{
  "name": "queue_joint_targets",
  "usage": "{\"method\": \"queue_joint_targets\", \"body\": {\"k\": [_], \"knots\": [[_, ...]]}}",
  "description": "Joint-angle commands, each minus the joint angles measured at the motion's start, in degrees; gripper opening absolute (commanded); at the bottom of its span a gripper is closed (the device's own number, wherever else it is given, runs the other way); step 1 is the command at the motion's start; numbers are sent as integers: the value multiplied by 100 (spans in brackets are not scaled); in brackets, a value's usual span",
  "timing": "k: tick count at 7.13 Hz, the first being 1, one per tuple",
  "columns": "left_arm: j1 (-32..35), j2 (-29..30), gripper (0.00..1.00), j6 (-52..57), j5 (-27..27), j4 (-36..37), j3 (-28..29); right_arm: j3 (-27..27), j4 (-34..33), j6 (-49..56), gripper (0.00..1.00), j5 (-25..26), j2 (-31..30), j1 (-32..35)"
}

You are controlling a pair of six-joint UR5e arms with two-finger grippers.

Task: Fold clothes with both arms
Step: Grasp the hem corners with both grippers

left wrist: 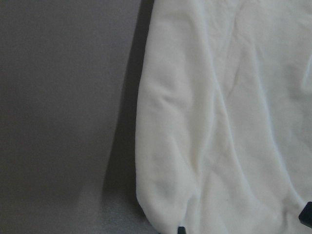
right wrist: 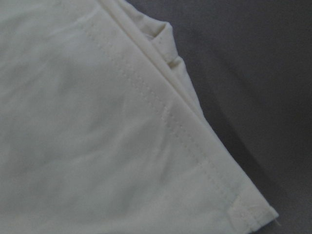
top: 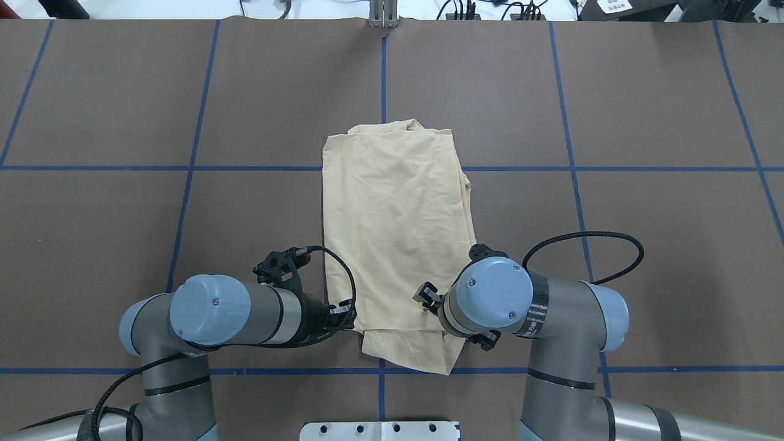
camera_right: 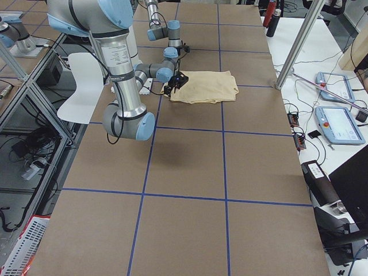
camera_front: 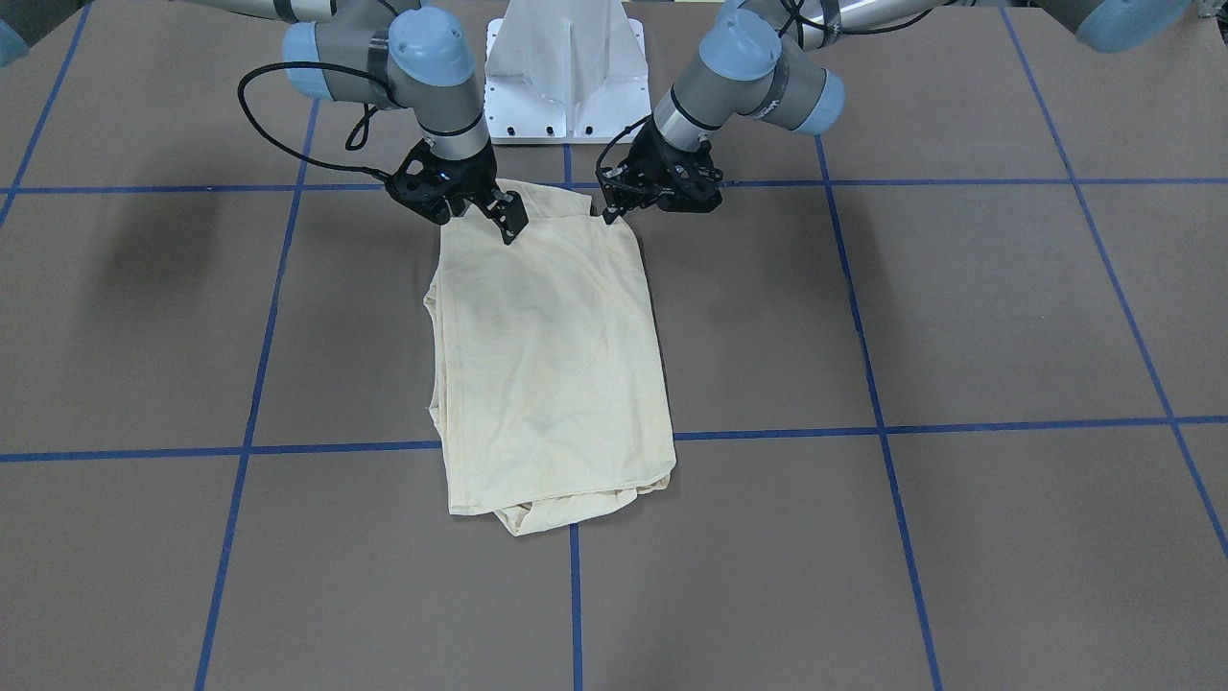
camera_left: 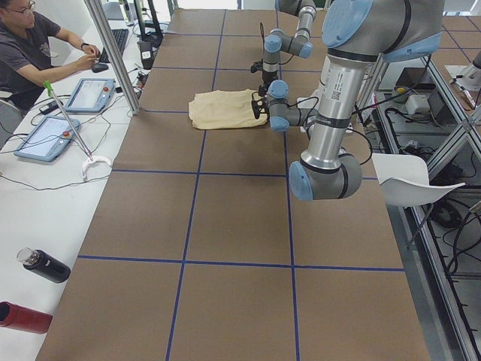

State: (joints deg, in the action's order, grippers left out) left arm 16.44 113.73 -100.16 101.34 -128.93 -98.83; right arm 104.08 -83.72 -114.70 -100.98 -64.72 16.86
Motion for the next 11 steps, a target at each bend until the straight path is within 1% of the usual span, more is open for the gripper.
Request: {"method": "queue_joint_targets", "body": {"k": [1,2,3,4,5,6,7,9,10,11], "knots": [[0,9,0,-12,0,0,-5,-20,-13,0,80,-9,12,-7],[0,18,0,-3,0,0,12,-2,-13,0,73,-35,12,-7],[0,9,0,-3,0,0,30,7,-21,-9,70,-35,3,-33],[0,18,0,-12,0,0,30,16,-126,0,71,-35,3,-68],[0,18,0,-12,0,0,30,7,-136,0,76,-35,3,-77],[0,18,0,-12,0,0,30,7,-136,0,76,-44,-6,-69],[0,18,0,-12,0,0,30,16,-145,0,64,-53,-6,-68],[0,18,0,-3,0,0,39,51,-215,-192,27,-18,12,-68],[0,18,0,-3,0,0,39,68,-215,-272,3,0,12,-68],[0,18,0,-3,0,0,39,94,-215,-264,0,-9,3,-60]]}}
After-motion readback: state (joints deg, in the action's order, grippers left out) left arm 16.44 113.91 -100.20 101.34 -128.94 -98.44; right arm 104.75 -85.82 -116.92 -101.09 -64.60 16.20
